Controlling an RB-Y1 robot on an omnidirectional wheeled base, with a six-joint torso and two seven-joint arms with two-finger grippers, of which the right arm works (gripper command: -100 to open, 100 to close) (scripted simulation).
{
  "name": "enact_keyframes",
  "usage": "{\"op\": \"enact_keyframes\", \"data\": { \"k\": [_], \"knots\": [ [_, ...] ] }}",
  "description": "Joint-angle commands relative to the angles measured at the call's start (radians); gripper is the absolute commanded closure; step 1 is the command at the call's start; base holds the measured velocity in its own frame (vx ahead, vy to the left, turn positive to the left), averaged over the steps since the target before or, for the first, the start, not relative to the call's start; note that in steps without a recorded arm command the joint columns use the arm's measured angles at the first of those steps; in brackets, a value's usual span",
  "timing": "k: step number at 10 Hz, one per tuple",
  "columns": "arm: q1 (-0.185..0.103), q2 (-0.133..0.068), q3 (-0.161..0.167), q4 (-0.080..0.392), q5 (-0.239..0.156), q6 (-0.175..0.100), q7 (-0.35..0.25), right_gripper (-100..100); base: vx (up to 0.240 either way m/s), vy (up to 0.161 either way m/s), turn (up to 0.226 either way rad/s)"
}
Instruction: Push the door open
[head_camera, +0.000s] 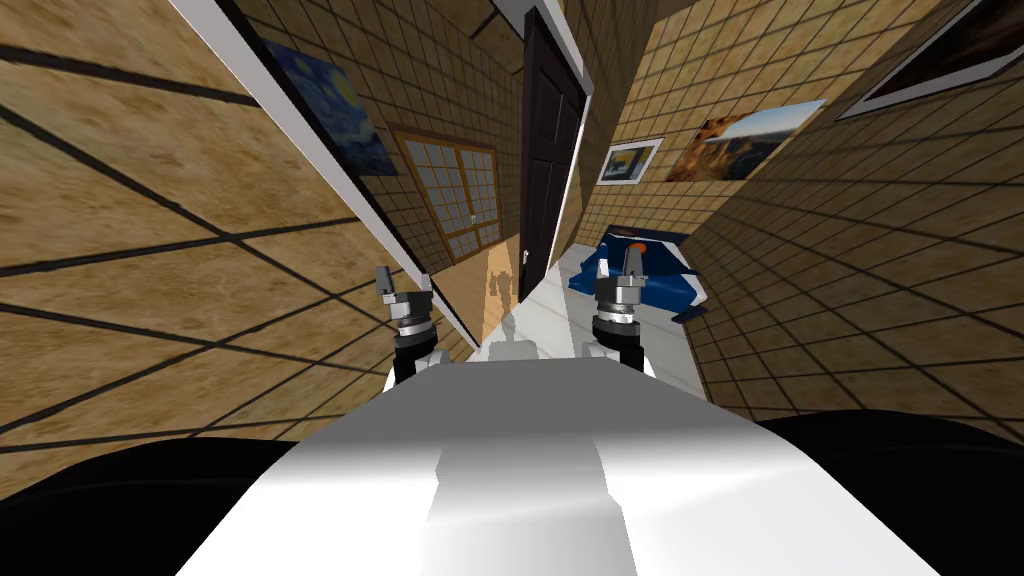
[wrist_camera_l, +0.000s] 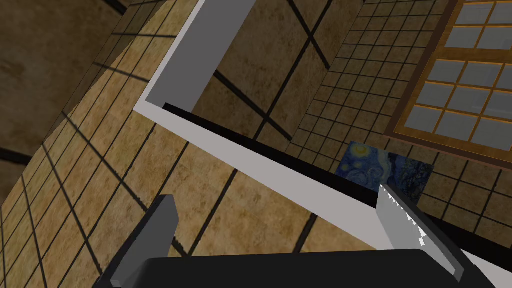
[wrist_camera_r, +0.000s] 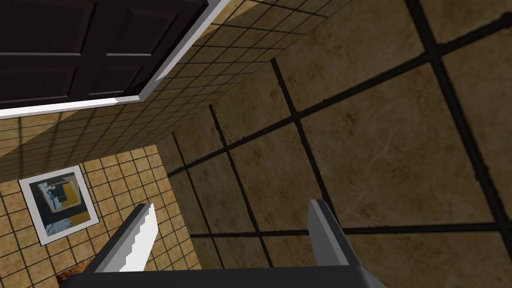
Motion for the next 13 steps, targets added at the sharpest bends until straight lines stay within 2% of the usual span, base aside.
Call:
{"op": "enact_keyframes", "data": {
  "k": [1, 5, 6, 13],
  "knots": [
    [-0.012, -0.01, 0.005, 0.029, 0.0, -0.005, 0.0, -100, 0.013, 0.019, 0.067],
    [-0.038, -0.028, 0.017, 0.096, -0.002, -0.015, 0.001, -100, 0.113, -0.071, 0.049],
    [-0.05, -0.035, 0.023, 0.127, -0.002, -0.019, 0.002, -100, 0.122, -0.082, 0.064],
    [-0.099, -0.059, 0.045, 0.252, -0.004, -0.039, 0.003, -100, 0.087, -0.051, 0.05]
  ]
}}
